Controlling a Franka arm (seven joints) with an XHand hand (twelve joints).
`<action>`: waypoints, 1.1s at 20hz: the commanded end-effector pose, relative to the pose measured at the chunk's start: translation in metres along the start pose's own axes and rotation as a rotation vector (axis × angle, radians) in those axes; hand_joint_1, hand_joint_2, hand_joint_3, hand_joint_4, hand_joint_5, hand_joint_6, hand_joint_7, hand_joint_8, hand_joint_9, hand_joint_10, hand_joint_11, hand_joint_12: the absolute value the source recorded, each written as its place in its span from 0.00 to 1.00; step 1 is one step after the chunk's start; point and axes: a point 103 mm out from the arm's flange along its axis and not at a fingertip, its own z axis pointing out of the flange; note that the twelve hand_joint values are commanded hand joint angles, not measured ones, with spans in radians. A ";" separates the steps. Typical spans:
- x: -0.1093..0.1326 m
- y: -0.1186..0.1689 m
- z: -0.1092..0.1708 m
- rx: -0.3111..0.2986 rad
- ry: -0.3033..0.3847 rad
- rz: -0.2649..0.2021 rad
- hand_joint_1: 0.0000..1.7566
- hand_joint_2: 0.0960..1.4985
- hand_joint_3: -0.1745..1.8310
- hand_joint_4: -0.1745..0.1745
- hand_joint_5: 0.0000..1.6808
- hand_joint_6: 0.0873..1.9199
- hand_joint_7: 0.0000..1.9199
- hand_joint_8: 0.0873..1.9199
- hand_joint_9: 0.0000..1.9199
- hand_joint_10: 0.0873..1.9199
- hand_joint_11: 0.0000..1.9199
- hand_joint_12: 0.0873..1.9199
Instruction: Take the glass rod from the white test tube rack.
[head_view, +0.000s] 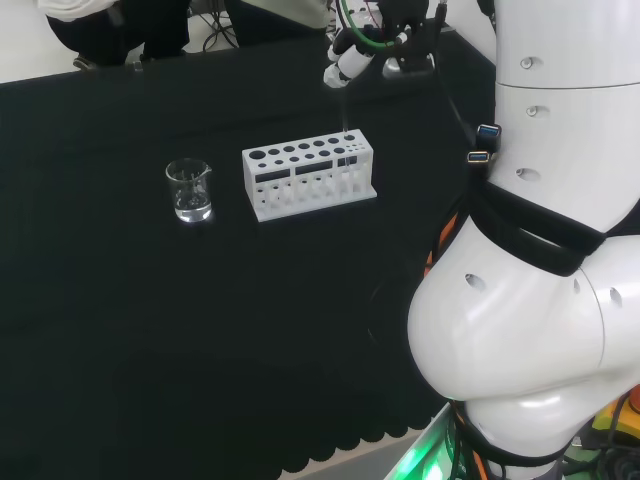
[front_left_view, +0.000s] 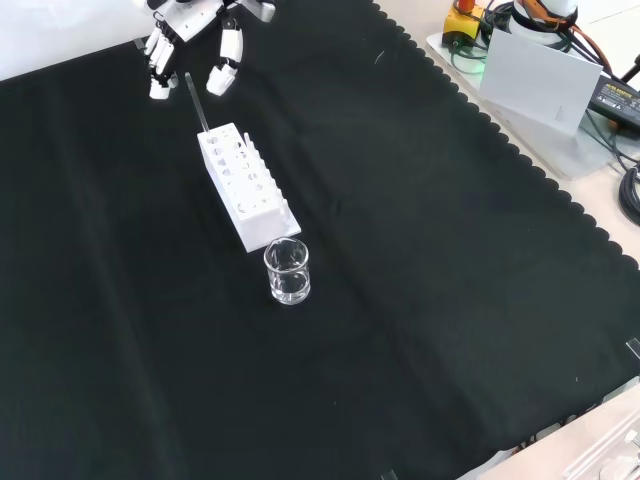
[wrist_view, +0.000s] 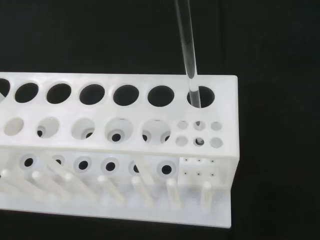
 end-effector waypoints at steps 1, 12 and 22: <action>0.001 0.001 0.000 -0.003 -0.001 -0.004 0.40 0.57 0.35 0.05 0.26 0.31 0.18 0.36 0.34 0.34 0.18 0.68; 0.003 0.006 -0.002 -0.014 -0.016 -0.007 0.45 0.57 0.38 0.01 0.31 0.42 0.21 0.37 0.51 0.33 0.25 0.67; 0.006 0.008 -0.003 -0.014 -0.052 0.000 0.48 0.56 0.41 0.00 0.41 0.45 0.39 0.35 0.56 0.31 0.32 0.65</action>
